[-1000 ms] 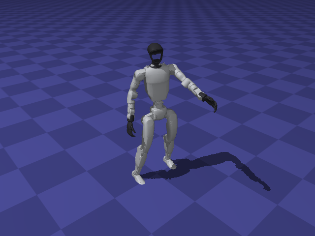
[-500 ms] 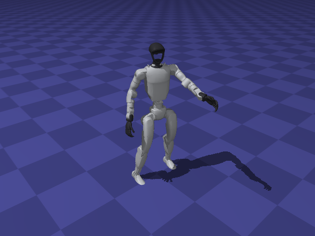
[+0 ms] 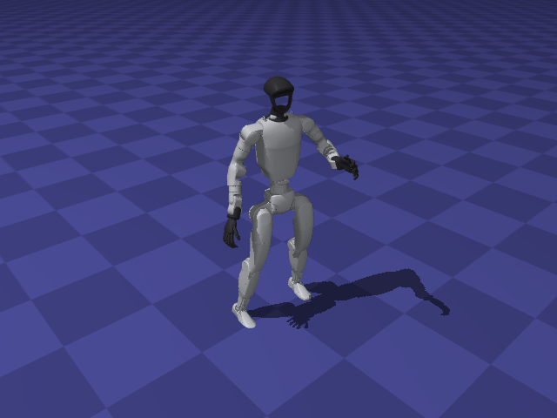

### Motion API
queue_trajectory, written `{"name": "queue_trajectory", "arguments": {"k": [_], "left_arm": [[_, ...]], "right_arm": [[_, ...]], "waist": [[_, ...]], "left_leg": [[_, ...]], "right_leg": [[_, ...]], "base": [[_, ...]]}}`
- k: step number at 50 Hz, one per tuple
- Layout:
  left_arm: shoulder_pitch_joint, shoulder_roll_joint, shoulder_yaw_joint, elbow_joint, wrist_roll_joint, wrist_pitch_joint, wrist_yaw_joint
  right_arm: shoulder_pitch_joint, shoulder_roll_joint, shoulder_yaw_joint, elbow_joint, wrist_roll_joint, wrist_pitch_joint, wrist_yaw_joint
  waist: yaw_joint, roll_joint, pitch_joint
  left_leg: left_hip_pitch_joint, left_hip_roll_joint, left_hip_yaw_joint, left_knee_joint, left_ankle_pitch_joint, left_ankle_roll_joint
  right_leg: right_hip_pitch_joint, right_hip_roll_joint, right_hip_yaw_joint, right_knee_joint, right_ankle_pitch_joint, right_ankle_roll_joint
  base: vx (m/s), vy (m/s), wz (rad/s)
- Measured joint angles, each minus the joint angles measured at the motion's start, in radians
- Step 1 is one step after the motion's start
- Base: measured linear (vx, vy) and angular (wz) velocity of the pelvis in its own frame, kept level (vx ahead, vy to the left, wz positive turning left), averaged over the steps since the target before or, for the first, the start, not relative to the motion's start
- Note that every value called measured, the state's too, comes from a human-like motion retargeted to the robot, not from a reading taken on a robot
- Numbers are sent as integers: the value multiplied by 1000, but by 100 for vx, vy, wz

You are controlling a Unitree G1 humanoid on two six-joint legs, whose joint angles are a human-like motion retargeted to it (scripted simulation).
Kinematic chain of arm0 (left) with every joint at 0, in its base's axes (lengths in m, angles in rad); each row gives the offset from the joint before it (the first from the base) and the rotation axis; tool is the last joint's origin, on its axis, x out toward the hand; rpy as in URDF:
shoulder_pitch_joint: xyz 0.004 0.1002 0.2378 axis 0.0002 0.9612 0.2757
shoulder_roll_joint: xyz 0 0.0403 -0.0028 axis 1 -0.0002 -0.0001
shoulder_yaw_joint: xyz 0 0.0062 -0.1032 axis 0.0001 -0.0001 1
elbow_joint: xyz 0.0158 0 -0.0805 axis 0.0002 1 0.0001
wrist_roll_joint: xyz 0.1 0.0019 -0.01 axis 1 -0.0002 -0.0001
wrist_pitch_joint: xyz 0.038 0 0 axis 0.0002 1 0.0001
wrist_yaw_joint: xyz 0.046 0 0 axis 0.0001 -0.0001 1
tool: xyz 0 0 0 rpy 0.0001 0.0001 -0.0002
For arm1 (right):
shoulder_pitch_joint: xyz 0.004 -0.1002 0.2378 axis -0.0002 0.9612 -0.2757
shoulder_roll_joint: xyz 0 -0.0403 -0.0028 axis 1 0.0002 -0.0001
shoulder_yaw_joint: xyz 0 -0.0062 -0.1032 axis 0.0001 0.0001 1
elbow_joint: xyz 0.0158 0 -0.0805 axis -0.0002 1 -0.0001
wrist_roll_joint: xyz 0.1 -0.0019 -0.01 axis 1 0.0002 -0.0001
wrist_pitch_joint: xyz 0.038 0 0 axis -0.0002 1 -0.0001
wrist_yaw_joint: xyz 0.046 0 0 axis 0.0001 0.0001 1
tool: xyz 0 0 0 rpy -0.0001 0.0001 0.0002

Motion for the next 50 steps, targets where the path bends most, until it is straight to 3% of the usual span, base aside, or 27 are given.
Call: {"name": "queue_trajectory", "arguments": {"k": [5, 17, 40, 50], "left_arm": [[80, -35, 22, -64, -1, -1, -1], [30, -109, -14, -50, -12, 0, 24], [13, -174, -7, -25, -95, -8, 40], [-92, -178, 71, 32, -159, 8, -172]], "right_arm": [[14, 7, 25, 26, -33, 9, 14], [-4, -12, 68, 7, -54, 4, 20], [-41, -9, 83, -28, -56, 4, 7], [-18, 1, 83, 25, -57, 7, 122]], "waist": [[39, -11, 12], [65, -39, 15], [39, -19, 26], [3, -2, 15]], "left_leg": [[-5, -4, -23, 3, 1, 3], [-33, -16, -77, 10, 11, 13], [-20, -10, -56, 13, 8, 9], [-16, -8, -39, 17, 5, 10]], "right_leg": [[11, -7, -22, -1, -3, 1], [21, -26, -73, -10, -5, 4], [26, -17, -53, -14, -4, 1], [21, -13, -36, -10, -6, -4]], "base": [[0, 0, 20], [-1, 0, 18], [0, 0, 0], [0, 0, 0]]}}
